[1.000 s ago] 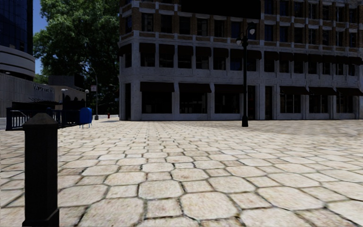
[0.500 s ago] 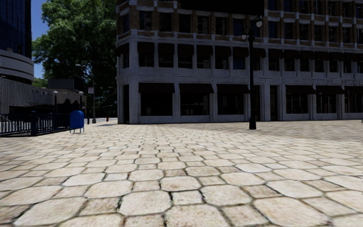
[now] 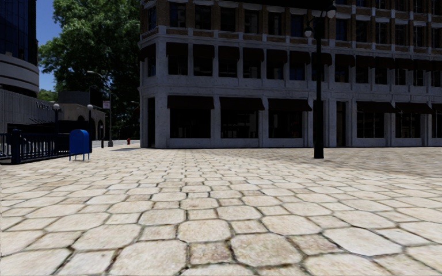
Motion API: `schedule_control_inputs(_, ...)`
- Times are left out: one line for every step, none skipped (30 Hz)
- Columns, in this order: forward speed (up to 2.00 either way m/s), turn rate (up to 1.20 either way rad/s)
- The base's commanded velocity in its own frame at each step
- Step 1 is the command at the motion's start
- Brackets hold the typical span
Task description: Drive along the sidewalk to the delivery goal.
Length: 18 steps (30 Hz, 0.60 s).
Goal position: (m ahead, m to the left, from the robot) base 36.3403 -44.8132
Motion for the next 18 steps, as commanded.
schedule_control_inputs(2.00,-0.26)
schedule_control_inputs(2.00,-0.27)
schedule_control_inputs(2.00,-0.27)
schedule_control_inputs(2.00,-0.27)
schedule_control_inputs(2.00,-0.27)
schedule_control_inputs(2.00,-0.27)
schedule_control_inputs(2.00,-0.27)
schedule_control_inputs(2.00,-0.27)
schedule_control_inputs(2.00,-0.27)
schedule_control_inputs(2.00,-0.27)
schedule_control_inputs(2.00,-0.27)
schedule_control_inputs(2.00,-0.27)
schedule_control_inputs(2.00,-0.27)
schedule_control_inputs(2.00,-0.27)
schedule_control_inputs(2.00,-0.27)
schedule_control_inputs(2.00,-0.27)
schedule_control_inputs(2.00,-0.27)
schedule_control_inputs(2.00,-0.28)
